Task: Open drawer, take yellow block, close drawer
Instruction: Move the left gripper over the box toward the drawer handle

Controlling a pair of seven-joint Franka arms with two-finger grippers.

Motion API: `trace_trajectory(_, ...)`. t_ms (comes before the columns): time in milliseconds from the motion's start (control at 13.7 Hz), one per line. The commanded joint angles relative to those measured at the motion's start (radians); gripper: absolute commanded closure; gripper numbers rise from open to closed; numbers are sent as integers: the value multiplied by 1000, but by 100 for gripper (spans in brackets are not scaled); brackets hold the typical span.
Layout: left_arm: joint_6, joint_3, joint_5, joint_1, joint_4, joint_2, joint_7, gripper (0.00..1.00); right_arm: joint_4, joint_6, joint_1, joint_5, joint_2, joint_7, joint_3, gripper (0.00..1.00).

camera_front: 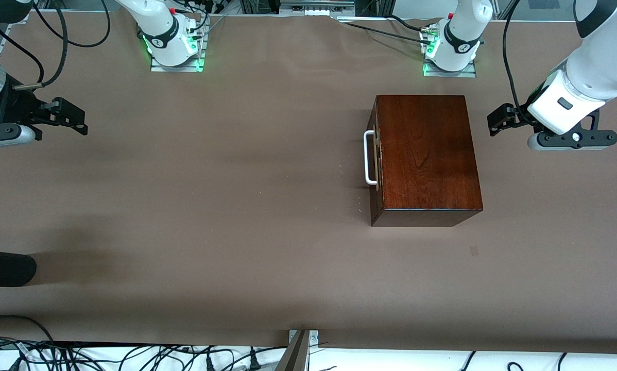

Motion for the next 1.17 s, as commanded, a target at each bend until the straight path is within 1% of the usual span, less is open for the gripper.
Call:
trace_trajectory(0,-12,3,-8,8,41,19,-1,0,9,0,3,15,-1,12,0,0)
trace_trajectory(292,-19,4,1,10,75,52,1,0,9,0,4,16,-1,12,0,0)
trace_trajectory(658,-25,-3,-9,4,74,56,-2,0,9,0,3,16,-1,12,0,0)
trace_trajectory(877,-67,-11,-3,-6,77,56,-4,0,9,0,3,16,-1,12,0,0)
trace_trajectory(1096,-75,-13,-9,-3,77,57,-2,0,9,0,4,16,-1,12,0,0)
